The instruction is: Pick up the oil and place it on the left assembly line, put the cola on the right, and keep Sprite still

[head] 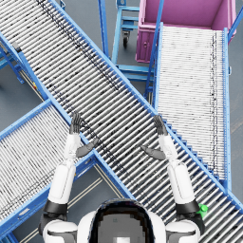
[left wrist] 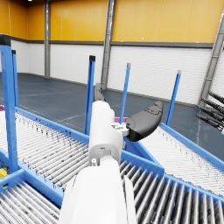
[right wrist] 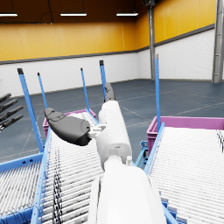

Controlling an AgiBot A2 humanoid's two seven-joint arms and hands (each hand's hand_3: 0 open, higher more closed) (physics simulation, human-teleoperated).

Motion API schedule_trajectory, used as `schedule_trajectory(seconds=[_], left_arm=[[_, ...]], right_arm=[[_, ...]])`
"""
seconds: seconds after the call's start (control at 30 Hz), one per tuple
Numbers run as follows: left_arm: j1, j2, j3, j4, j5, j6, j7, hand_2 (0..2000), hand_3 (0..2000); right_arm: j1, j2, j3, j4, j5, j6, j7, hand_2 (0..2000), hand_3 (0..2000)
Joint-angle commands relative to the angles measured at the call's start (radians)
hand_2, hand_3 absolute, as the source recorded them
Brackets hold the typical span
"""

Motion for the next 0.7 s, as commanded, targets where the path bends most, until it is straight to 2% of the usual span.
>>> schedule_trajectory(seconds=[0.03, 0.7], left_arm=[[0.000, 0.000, 0.000, 0.000, 0.000, 0.000, 0.000, 0, 0], [0.000, 0.000, 0.000, 0.000, 0.000, 0.000, 0.000, 0, 0]], right_arm=[[0.000, 0.000, 0.000, 0.000, 0.000, 0.000, 0.000, 0, 0], [0.000, 0.000, 0.000, 0.000, 0.000, 0.000, 0.000, 0, 0]])
